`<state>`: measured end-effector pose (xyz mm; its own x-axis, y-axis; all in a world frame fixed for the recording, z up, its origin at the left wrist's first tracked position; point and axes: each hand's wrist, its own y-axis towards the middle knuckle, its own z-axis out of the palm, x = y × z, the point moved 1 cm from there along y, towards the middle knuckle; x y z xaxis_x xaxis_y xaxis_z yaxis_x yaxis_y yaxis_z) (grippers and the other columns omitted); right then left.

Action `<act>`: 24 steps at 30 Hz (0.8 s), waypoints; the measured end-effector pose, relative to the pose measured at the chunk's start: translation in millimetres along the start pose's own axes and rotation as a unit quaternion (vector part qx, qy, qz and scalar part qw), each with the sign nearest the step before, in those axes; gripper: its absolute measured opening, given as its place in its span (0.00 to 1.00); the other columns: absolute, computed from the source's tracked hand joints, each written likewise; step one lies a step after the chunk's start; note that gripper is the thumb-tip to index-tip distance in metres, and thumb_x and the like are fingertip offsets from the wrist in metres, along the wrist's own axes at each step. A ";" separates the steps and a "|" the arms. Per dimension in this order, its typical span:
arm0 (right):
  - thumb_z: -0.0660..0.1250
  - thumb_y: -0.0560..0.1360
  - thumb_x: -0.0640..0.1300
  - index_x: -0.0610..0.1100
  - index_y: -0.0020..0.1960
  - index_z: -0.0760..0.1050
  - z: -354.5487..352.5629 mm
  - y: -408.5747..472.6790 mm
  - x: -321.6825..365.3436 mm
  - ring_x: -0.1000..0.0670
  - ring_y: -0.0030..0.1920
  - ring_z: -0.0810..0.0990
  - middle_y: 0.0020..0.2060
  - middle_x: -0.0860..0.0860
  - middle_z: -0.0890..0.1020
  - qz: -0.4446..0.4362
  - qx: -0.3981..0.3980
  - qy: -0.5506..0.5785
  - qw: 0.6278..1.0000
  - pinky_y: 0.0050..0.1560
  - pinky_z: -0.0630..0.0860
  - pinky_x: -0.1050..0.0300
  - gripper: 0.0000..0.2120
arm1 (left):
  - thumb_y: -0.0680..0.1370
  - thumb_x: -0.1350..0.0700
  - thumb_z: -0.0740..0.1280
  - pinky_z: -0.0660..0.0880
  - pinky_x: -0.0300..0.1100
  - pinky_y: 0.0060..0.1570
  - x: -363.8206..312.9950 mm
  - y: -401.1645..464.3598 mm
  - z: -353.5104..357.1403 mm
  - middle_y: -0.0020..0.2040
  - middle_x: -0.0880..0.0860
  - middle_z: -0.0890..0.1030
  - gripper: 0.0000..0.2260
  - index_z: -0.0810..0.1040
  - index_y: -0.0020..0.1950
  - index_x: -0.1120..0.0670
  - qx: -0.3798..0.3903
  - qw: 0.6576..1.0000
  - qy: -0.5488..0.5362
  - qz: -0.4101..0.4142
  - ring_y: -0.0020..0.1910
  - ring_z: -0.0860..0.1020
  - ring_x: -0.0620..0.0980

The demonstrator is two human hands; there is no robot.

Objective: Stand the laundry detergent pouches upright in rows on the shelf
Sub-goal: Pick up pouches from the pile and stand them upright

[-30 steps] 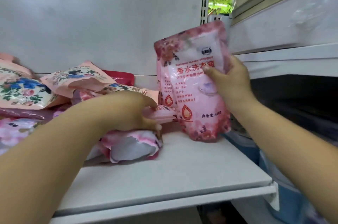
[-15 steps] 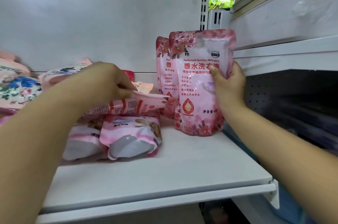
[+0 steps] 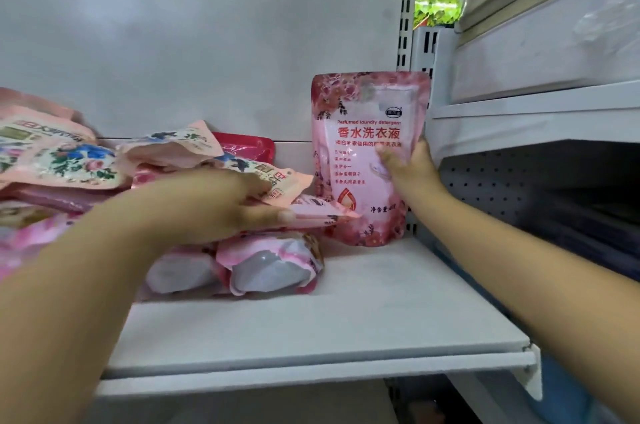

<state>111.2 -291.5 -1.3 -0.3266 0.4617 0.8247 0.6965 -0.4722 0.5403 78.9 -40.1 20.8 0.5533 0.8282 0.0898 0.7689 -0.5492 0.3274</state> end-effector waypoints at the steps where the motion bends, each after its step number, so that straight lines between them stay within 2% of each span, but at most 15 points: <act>1: 0.64 0.74 0.52 0.40 0.70 0.56 -2.8 -4.6 -0.6 0.43 0.67 0.69 0.69 0.45 0.67 0.014 0.013 -0.025 1.000 0.66 0.67 0.46 0.31 | 0.68 0.28 0.50 0.69 0.41 0.52 -2.8 -1.2 5.3 0.61 0.49 0.77 0.31 0.72 0.61 0.44 -0.026 0.999 0.038 0.008 0.57 0.74 0.52; 3: 0.66 0.73 0.52 0.42 0.69 0.58 -10.3 -14.5 2.0 0.44 0.67 0.68 0.69 0.45 0.67 0.025 0.030 -0.045 0.998 0.65 0.68 0.46 0.31 | 0.75 0.37 0.54 0.70 0.41 0.52 -9.4 -5.4 10.8 0.60 0.49 0.78 0.22 0.71 0.63 0.45 -0.085 0.992 0.091 0.031 0.57 0.74 0.52; 6: 0.67 0.72 0.53 0.45 0.70 0.59 -23.8 -35.4 16.1 0.45 0.67 0.67 0.70 0.47 0.63 -0.002 0.045 -0.083 0.995 0.66 0.66 0.49 0.32 | 0.76 0.46 0.62 0.70 0.40 0.51 -13.4 -17.5 13.3 0.57 0.50 0.81 0.14 0.77 0.60 0.42 -0.188 0.977 0.004 0.100 0.55 0.75 0.49; 8: 0.66 0.72 0.53 0.47 0.72 0.58 -31.6 -51.4 31.4 0.48 0.69 0.64 0.71 0.49 0.59 -0.048 0.029 -0.102 0.993 0.67 0.63 0.51 0.32 | 0.69 0.45 0.65 0.69 0.33 0.45 -11.9 -26.7 15.0 0.48 0.51 0.85 0.14 0.83 0.52 0.46 -0.230 0.955 -0.101 0.160 0.48 0.77 0.44; 10: 0.64 0.72 0.55 0.49 0.71 0.61 -36.1 -70.0 49.0 0.50 0.69 0.63 0.70 0.51 0.62 -0.109 0.051 -0.105 0.987 0.67 0.63 0.54 0.30 | 0.66 0.44 0.62 0.70 0.34 0.47 -9.0 -32.7 15.0 0.43 0.49 0.86 0.17 0.85 0.47 0.49 -0.211 0.947 -0.146 0.195 0.49 0.75 0.41; 12: 0.62 0.69 0.61 0.52 0.64 0.71 -35.3 -90.4 63.6 0.52 0.64 0.71 0.61 0.55 0.74 -0.129 0.196 -0.060 0.970 0.64 0.69 0.58 0.25 | 0.68 0.46 0.61 0.72 0.37 0.44 -9.7 -38.9 18.4 0.41 0.49 0.86 0.16 0.85 0.45 0.50 -0.208 0.941 -0.141 0.228 0.48 0.77 0.40; 14: 0.66 0.61 0.67 0.60 0.49 0.80 -32.0 -106.0 64.5 0.57 0.57 0.77 0.51 0.61 0.81 -0.113 0.362 -0.045 0.924 0.57 0.74 0.64 0.19 | 0.68 0.47 0.61 0.72 0.28 0.39 -10.8 -43.7 15.9 0.36 0.44 0.84 0.15 0.84 0.45 0.51 -0.235 0.928 -0.168 0.234 0.40 0.77 0.32; 15: 0.68 0.59 0.65 0.61 0.43 0.81 -31.4 -110.9 63.2 0.60 0.55 0.79 0.49 0.62 0.82 -0.122 0.399 -0.045 0.908 0.55 0.74 0.68 0.15 | 0.68 0.47 0.62 0.68 0.22 0.36 -11.1 -45.5 13.2 0.38 0.38 0.82 0.15 0.85 0.45 0.51 -0.258 0.919 -0.192 0.227 0.35 0.74 0.26; 16: 0.70 0.58 0.61 0.60 0.40 0.82 -31.7 -113.7 61.8 0.61 0.53 0.79 0.48 0.63 0.83 -0.136 0.412 -0.031 0.901 0.54 0.74 0.70 0.12 | 0.68 0.47 0.62 0.66 0.19 0.33 -10.9 -45.9 10.7 0.39 0.33 0.79 0.14 0.84 0.44 0.49 -0.283 0.908 -0.218 0.218 0.32 0.72 0.24; 17: 0.73 0.57 0.56 0.58 0.40 0.83 -32.4 -113.7 60.1 0.62 0.51 0.80 0.47 0.62 0.83 -0.142 0.409 0.003 0.901 0.53 0.75 0.69 0.11 | 0.68 0.46 0.62 0.65 0.20 0.32 -12.0 -46.2 7.5 0.36 0.29 0.78 0.13 0.82 0.47 0.46 -0.299 0.897 -0.250 0.206 0.31 0.72 0.25; 19: 0.77 0.54 0.49 0.53 0.40 0.84 -35.0 -111.4 62.5 0.60 0.46 0.82 0.43 0.58 0.85 -0.133 0.384 0.091 0.909 0.47 0.78 0.67 0.14 | 0.68 0.46 0.67 0.67 0.22 0.31 -16.3 -45.6 1.4 0.31 0.26 0.76 0.14 0.74 0.53 0.40 -0.328 0.865 -0.327 0.194 0.30 0.73 0.28; 20: 0.75 0.54 0.52 0.51 0.41 0.84 -36.2 -108.7 64.0 0.59 0.44 0.83 0.41 0.57 0.85 -0.134 0.371 0.120 0.911 0.45 0.78 0.67 0.16 | 0.67 0.46 0.70 0.67 0.22 0.31 -20.6 -45.4 -1.7 0.29 0.25 0.76 0.15 0.75 0.52 0.39 -0.343 0.843 -0.371 0.183 0.30 0.73 0.28; 21: 0.73 0.55 0.56 0.52 0.44 0.83 -36.7 -107.5 69.4 0.57 0.45 0.83 0.41 0.56 0.85 -0.151 0.368 0.131 0.908 0.46 0.77 0.66 0.19 | 0.66 0.47 0.71 0.68 0.21 0.32 -24.6 -43.6 -5.7 0.27 0.26 0.76 0.13 0.77 0.50 0.41 -0.351 0.822 -0.417 0.164 0.29 0.74 0.28; 22: 0.72 0.56 0.60 0.52 0.47 0.83 -35.6 -106.7 75.0 0.56 0.46 0.83 0.42 0.56 0.85 -0.166 0.375 0.140 0.901 0.47 0.77 0.65 0.22 | 0.65 0.49 0.69 0.68 0.21 0.32 -29.3 -41.4 -9.9 0.26 0.29 0.76 0.08 0.82 0.43 0.47 -0.356 0.797 -0.464 0.151 0.28 0.74 0.29; 24: 0.72 0.57 0.63 0.54 0.48 0.82 -33.3 -108.1 83.5 0.54 0.47 0.82 0.43 0.55 0.85 -0.184 0.381 0.172 0.890 0.50 0.77 0.61 0.23 | 0.66 0.50 0.67 0.69 0.24 0.29 -42.2 -37.0 -17.7 0.24 0.35 0.78 0.05 0.81 0.35 0.50 -0.372 0.740 -0.545 0.132 0.26 0.75 0.32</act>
<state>-12.7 -226.9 14.7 -0.7071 0.1613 0.6884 0.6900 0.3699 0.6221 21.4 -52.7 21.6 0.8945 -0.1011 -0.4355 0.4227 -0.1261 0.8975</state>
